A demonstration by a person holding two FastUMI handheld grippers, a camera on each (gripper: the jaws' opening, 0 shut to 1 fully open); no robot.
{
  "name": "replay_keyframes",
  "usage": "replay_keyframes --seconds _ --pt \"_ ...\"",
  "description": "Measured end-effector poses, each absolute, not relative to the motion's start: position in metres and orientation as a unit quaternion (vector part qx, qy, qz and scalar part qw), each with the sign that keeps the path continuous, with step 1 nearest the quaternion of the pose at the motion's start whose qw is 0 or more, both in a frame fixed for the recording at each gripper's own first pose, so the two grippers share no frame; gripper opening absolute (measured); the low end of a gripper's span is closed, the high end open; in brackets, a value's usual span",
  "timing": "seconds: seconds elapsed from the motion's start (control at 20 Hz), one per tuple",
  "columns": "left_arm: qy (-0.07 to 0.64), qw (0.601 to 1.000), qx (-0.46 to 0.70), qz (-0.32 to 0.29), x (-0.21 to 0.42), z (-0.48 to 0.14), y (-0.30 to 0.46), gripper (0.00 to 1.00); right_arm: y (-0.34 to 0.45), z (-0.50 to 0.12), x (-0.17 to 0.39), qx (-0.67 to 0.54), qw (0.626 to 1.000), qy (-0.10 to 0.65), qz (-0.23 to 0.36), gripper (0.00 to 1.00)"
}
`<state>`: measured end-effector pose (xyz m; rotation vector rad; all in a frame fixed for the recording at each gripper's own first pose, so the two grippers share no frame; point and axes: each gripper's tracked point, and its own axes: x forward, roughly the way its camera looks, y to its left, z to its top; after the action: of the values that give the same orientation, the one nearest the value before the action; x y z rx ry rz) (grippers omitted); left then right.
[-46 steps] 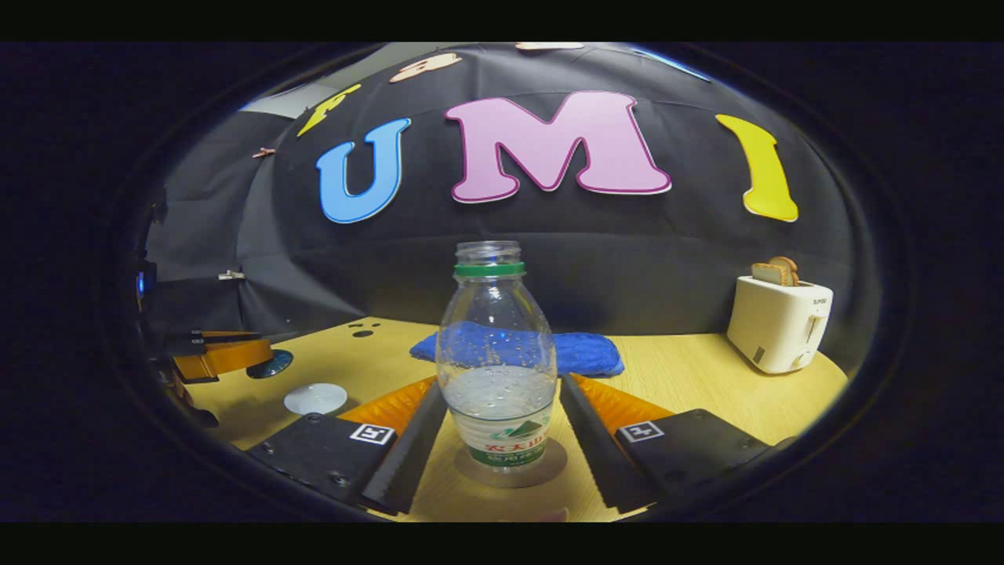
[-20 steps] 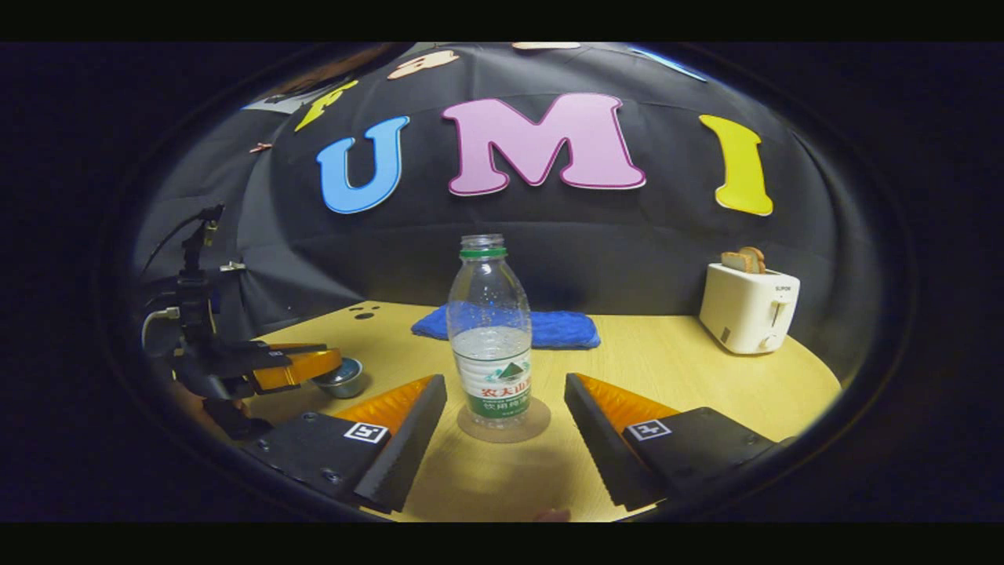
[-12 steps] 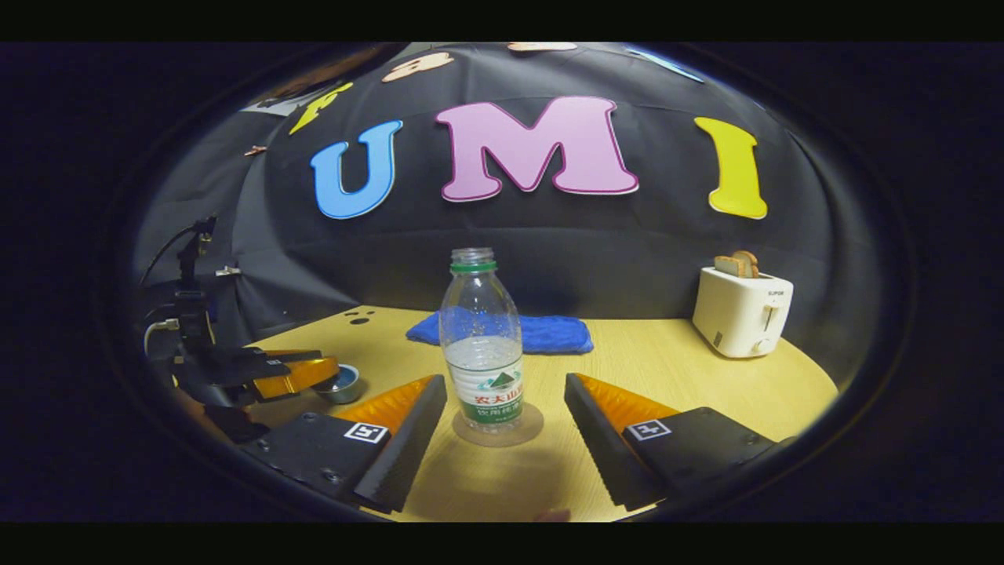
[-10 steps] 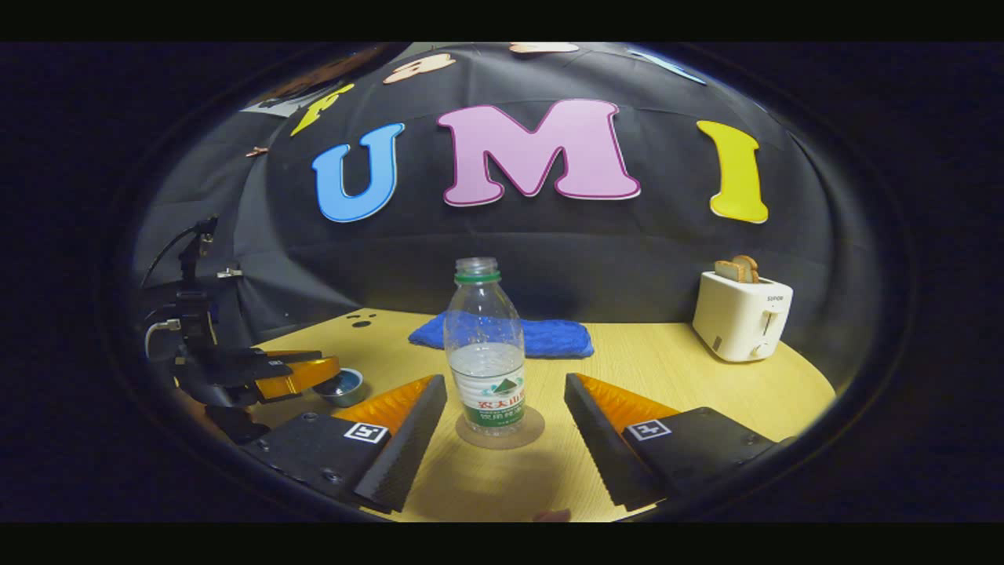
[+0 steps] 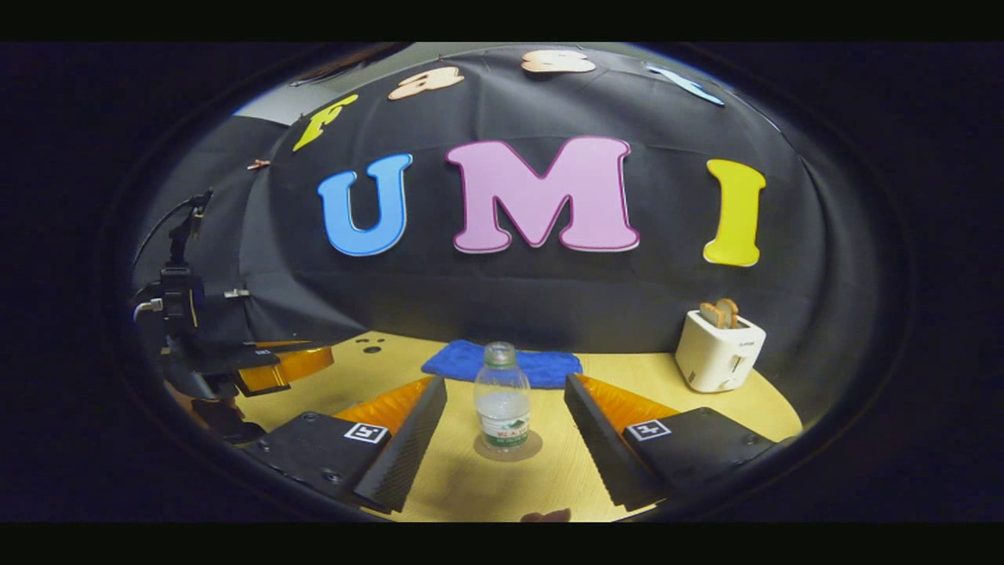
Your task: Open the teacup lid with one hand, grasp the water bottle and pour water into the teacup with the other hand; after pouring, place the water bottle on the coaster and then close the teacup lid.
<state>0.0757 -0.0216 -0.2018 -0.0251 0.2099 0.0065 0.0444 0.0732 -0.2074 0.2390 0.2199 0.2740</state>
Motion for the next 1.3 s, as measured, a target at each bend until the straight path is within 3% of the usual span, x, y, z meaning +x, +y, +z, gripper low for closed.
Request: replay_keyframes --seconds 0.15,0.2,0.25,0.4,0.65,0.7,0.75,0.95,1.05,1.2,1.25,1.3 --pt "0.093 0.996 -0.014 0.009 0.063 -0.157 -0.022 0.43 0.066 -0.161 0.036 0.114 0.980 0.094 0.134 0.94" --pt "0.092 0.996 -0.014 0.010 0.058 -0.144 -0.021 0.39 0.063 -0.145 0.033 0.116 0.980 0.089 0.132 0.94" --pt "0.090 0.996 -0.013 0.010 0.052 -0.133 -0.020 0.43 0.061 -0.133 0.029 0.121 0.980 0.085 0.131 0.94" --pt "0.083 0.997 0.000 0.008 0.037 -0.102 -0.017 0.43 0.046 -0.102 0.021 0.125 0.983 0.071 0.112 0.94" --pt "0.066 0.998 0.011 -0.007 0.014 -0.060 -0.013 0.46 0.022 -0.069 -0.001 0.110 0.989 0.056 0.081 0.94" --pt "0.063 0.998 0.011 -0.007 0.011 -0.054 -0.013 0.51 0.019 -0.064 -0.005 0.108 0.990 0.053 0.078 0.94" --pt "0.062 0.998 0.010 -0.009 0.007 -0.049 -0.013 0.47 0.016 -0.059 -0.009 0.110 0.990 0.051 0.076 0.94" --pt "0.058 0.998 0.014 -0.014 -0.006 -0.037 -0.013 0.47 0.006 -0.046 -0.020 0.112 0.991 0.043 0.061 0.89" --pt "0.057 0.998 0.017 -0.017 -0.010 -0.034 -0.014 0.54 0.004 -0.038 -0.022 0.116 0.991 0.040 0.060 0.94" --pt "0.055 0.998 0.020 -0.020 -0.013 -0.031 -0.015 0.62 0.003 -0.034 -0.024 0.118 0.991 0.037 0.059 0.94" --pt "0.055 0.998 0.021 -0.022 -0.015 -0.031 -0.016 0.63 0.002 -0.034 -0.024 0.117 0.991 0.037 0.057 0.89" --pt "0.055 0.998 0.022 -0.025 -0.016 -0.030 -0.016 0.67 0.003 -0.034 -0.024 0.118 0.991 0.037 0.057 0.94"
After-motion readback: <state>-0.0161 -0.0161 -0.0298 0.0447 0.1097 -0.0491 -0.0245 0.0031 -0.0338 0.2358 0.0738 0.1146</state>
